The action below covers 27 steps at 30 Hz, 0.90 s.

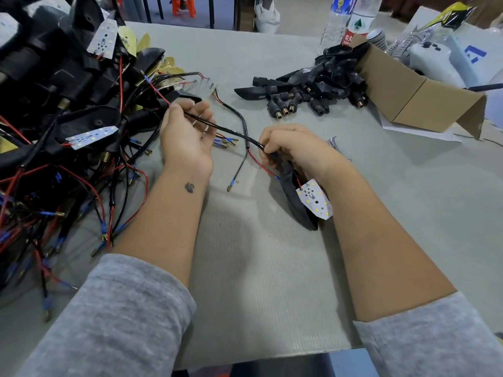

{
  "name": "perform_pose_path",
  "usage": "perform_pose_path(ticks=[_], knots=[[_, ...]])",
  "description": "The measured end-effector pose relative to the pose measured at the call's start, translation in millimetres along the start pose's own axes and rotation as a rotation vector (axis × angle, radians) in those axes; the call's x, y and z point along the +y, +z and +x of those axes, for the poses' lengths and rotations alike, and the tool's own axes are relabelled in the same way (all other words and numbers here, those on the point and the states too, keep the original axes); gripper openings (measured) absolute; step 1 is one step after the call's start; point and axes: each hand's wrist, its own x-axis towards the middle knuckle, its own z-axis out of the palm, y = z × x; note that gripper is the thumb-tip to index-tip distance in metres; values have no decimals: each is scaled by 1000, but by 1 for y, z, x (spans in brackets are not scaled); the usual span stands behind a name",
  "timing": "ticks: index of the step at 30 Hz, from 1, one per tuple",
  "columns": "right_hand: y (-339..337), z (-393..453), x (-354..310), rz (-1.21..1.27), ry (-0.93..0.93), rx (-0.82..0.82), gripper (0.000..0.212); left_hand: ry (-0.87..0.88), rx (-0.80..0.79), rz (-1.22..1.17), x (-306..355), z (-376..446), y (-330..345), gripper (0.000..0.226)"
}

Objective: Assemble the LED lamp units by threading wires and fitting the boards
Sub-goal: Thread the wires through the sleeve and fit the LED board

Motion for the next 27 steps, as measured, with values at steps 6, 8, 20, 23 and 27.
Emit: perform_pose_path(ticks=[6,8,20,23,27], knots=[[-2,4,7,-99,-10,-46,12,56,-3,-58,-1,3,0,36],[-3,5,7,-129,-1,-38,12,93,-2,-55,-1,5,1,38],[6,-1,3,-67,-72,31,21,451,-109,989,-17,9,-5,24],[10,3,4,-55,-77,152,11,374,-190,1109,-20,5,-3,26],[9,8,8,-8,-71,279,16,332,-205,1168,-19,-4,-2,25]])
